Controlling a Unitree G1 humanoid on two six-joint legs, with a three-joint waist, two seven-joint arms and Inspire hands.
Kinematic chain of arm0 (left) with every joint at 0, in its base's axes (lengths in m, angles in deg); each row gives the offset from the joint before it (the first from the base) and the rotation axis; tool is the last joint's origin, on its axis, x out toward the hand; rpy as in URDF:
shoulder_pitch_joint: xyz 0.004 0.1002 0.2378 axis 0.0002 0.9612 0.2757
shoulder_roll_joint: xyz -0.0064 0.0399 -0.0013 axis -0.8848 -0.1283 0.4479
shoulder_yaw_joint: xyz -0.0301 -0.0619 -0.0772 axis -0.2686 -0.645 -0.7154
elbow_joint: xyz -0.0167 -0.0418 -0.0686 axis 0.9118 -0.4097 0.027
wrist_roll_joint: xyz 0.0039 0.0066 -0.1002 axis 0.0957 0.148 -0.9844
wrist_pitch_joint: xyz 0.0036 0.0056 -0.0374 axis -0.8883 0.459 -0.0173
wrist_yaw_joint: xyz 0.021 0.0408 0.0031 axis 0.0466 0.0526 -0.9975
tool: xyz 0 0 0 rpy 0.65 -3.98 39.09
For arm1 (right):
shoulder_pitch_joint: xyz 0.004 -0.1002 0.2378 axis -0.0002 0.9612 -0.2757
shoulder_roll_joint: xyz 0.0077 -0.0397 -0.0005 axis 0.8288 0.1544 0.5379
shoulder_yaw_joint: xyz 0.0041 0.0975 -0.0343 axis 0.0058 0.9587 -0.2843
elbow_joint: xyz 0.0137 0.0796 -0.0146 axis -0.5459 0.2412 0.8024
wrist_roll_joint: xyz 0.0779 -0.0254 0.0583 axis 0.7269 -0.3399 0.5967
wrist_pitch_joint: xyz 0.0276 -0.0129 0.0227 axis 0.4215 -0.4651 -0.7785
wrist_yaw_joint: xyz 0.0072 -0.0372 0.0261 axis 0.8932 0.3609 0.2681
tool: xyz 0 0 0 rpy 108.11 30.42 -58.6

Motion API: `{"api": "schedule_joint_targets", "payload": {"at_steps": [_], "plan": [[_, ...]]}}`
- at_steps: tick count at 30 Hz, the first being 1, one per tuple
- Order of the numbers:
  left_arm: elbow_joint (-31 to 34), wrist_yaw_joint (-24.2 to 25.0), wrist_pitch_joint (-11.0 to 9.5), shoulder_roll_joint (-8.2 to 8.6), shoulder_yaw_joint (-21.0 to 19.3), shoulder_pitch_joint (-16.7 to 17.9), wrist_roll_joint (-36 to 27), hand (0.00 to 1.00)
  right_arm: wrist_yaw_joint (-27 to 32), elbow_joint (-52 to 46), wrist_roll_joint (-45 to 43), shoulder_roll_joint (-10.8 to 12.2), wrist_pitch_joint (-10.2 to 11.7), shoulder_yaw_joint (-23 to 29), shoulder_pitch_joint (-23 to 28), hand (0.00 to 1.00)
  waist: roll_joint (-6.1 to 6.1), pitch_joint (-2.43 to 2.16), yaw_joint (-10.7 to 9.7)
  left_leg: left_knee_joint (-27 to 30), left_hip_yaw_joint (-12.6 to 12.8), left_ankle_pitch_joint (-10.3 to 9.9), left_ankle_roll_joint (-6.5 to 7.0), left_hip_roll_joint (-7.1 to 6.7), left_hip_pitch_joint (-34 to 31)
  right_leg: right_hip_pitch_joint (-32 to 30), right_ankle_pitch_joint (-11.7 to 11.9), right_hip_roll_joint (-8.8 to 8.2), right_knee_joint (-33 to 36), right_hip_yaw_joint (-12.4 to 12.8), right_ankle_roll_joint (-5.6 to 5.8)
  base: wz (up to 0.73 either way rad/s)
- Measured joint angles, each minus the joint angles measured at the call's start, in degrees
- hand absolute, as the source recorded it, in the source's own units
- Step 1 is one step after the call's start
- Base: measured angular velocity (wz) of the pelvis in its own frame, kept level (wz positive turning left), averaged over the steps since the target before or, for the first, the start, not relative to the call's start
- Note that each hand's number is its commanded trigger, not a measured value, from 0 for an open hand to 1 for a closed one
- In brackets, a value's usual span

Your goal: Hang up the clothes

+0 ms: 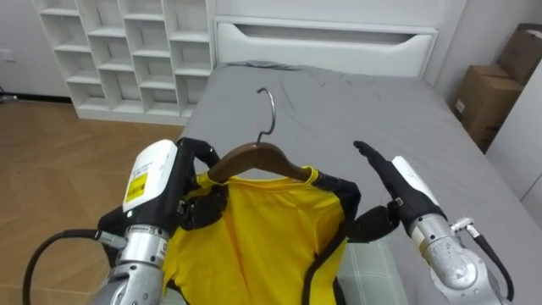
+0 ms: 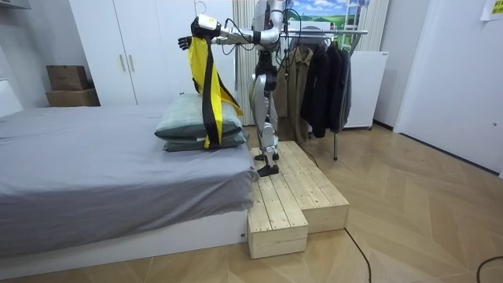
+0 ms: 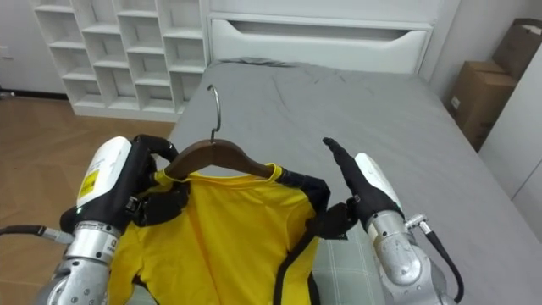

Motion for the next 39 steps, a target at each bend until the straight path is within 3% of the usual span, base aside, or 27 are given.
{"api": "schedule_joint_targets", "payload": {"at_steps": [15, 28, 39], "plan": [[0.0, 0.0, 0.0, 0.18, 0.1, 0.0, 2.1, 1.0, -0.7, -5.1, -0.5, 0.0, -0.1, -0.7, 0.0, 0.0, 0.18, -0.01, 0.4, 0.0, 0.0, 0.0, 0.0, 0.02, 0.0, 0.0, 0.0, 0.02, 0.0, 0.0, 0.0, 0.0], [0.0, 0.5, 2.0, 1.98, 0.8, 0.0, 4.2, 1.0, -3.3, -5.9, -5.3, 1.2, -0.3, -2.5, 0.0, 0.0, 0.34, -0.02, 0.4, -0.1, 0.0, 0.0, 0.0, 0.03, 0.0, -0.1, 0.0, 0.01, 0.0, 0.0, 0.0, 0.0], [0.0, 1.3, 2.0, 3.06, 1.5, 0.0, 4.5, 1.0, -4.5, -5.9, -5.5, 2.9, -0.3, -3.6, 0.0, 0.0, 0.22, 0.02, 0.8, -0.4, 0.2, 0.0, 0.0, 0.09, -0.2, -0.8, 0.0, 0.02, 0.1, 0.0, 0.0, -0.01]]}}
